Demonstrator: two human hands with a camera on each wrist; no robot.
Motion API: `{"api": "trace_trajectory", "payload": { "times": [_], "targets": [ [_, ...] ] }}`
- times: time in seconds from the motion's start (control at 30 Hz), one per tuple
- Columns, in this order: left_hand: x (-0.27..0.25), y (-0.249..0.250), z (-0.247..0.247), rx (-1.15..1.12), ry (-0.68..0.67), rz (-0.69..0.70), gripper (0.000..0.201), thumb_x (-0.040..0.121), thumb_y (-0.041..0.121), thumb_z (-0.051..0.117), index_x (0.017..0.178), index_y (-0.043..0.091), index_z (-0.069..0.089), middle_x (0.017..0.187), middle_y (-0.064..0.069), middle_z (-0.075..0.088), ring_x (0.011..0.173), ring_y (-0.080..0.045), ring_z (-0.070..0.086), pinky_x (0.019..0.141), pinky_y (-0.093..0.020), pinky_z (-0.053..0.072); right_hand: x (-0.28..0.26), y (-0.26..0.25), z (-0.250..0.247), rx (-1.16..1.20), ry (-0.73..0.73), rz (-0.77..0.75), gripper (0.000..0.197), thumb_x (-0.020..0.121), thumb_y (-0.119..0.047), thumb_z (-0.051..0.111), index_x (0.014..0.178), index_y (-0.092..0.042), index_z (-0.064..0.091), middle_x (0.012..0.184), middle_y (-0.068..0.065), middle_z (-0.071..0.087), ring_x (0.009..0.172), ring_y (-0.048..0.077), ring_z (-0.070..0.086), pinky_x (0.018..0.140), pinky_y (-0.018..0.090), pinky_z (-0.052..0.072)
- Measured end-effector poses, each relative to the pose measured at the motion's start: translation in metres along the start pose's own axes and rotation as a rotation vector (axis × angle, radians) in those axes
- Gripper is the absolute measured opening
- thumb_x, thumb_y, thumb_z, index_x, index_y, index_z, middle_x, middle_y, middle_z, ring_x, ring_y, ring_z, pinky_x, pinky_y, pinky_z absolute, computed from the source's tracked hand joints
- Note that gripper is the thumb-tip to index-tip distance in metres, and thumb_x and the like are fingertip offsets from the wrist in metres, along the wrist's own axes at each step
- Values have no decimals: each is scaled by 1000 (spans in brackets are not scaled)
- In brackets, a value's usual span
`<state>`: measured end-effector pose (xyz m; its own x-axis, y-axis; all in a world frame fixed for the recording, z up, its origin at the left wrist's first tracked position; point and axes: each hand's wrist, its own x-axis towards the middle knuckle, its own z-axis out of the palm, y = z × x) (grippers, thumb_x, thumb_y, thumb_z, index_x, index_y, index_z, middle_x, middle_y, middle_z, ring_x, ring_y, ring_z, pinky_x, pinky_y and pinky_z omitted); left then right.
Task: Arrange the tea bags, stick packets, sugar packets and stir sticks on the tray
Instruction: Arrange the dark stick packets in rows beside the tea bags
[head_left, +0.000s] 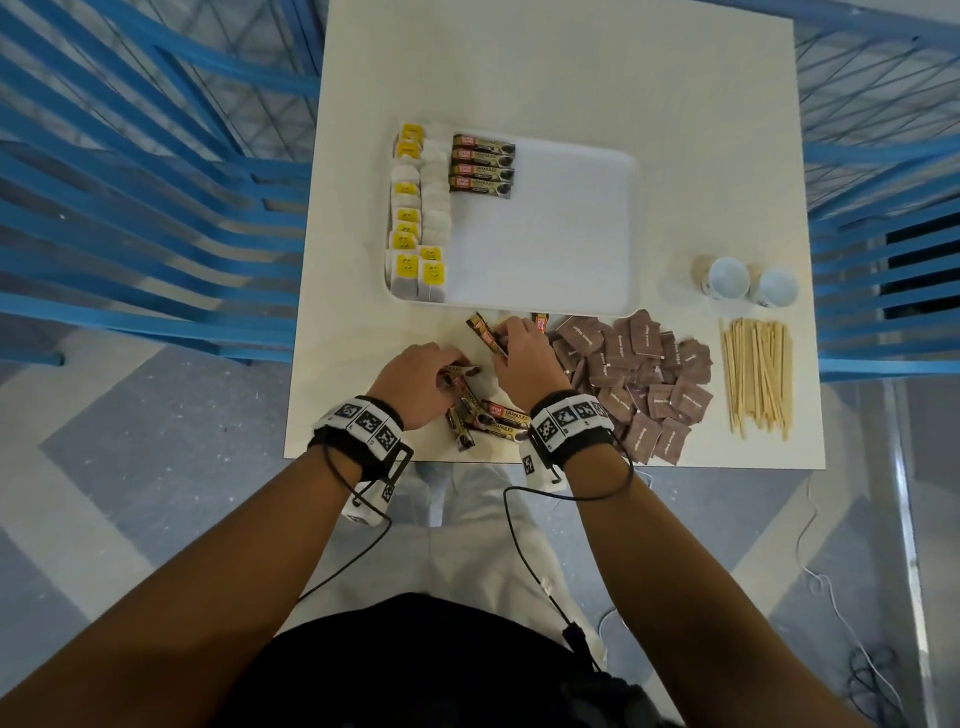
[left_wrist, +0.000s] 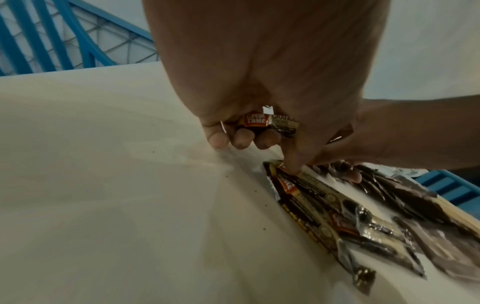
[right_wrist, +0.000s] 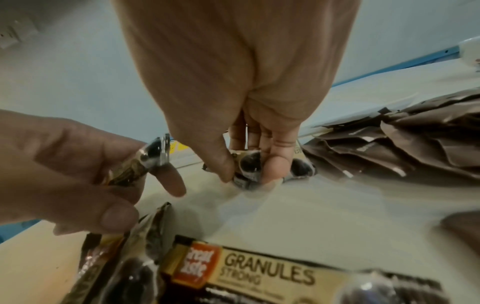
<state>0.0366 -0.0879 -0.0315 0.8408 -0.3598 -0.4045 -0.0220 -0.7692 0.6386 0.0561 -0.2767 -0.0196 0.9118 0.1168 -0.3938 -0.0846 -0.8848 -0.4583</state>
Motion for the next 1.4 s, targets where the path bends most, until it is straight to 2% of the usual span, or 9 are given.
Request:
{"api": "trace_trajectory", "payload": {
  "times": [0.3,0.47,0.53,0.67,0.8,0.97,1.1,1.23,1.4],
  "targets": [
    [16,2,-10,-32,123,-46,39,91,36,74,122,14,66,109,-9,59,105,-28,54,88,-43,48,-3,-2,-22,171,129,92,28,95,-12,57,122,-7,60,114,10,61,103,25,57,95,40,48],
    [17,4,-37,-176,128,-69,42,95,31,69,130,9,60,125,-10,62,117,-29,59,102,-41,46,-1,-18,-52,253,285,64,30,95,-16,61,124,-8,60,112,9,62,97,22,59,83,27,42],
    [18,10,-50,-263,127,-120,39,97,28,67,131,12,57,120,-2,69,108,-24,64,97,-36,50,2,-27,-62,295,314,52,31,95,-18,62,124,-10,60,111,8,64,96,22,60,84,29,45],
    [23,29,-71,-660,123,-160,17,105,13,53,118,3,51,93,3,79,74,-21,73,55,-28,49,11,-44,-68,433,266,48,23,94,-25,64,116,-17,63,95,-1,67,87,22,65,81,42,55],
    [30,47,-86,-1043,155,-219,23,107,6,46,125,10,60,105,-9,77,86,-21,74,69,-32,53,23,-58,-69,476,187,-5,10,91,-26,67,100,-23,62,81,-5,65,74,22,64,73,44,57],
    [52,59,-94,-1393,131,-324,24,98,-6,47,116,-2,63,111,-23,69,90,-32,68,78,-41,62,47,-54,-76,385,79,-65,18,91,-22,69,108,-17,70,99,2,70,84,17,59,77,29,45],
    [68,67,-91,-1358,247,-389,27,110,23,43,105,5,64,98,-20,70,81,-29,69,70,-40,61,66,-48,-91,308,11,-139,18,91,-24,70,105,-14,74,95,2,73,78,12,60,79,29,50],
    [85,69,-88,-1246,507,-409,19,109,15,44,118,8,59,96,-6,71,77,-13,72,62,-28,60,81,-37,-101,423,3,-137,17,91,-17,69,107,-13,73,86,-4,74,68,7,65,64,21,53],
    [98,71,-92,-1409,572,-528,20,109,16,43,95,12,55,71,-5,60,58,-21,60,65,-40,57,97,-24,-111,323,-2,-215,23,98,-10,55,119,-8,65,105,8,69,88,17,59,78,24,43]
  ]
}}
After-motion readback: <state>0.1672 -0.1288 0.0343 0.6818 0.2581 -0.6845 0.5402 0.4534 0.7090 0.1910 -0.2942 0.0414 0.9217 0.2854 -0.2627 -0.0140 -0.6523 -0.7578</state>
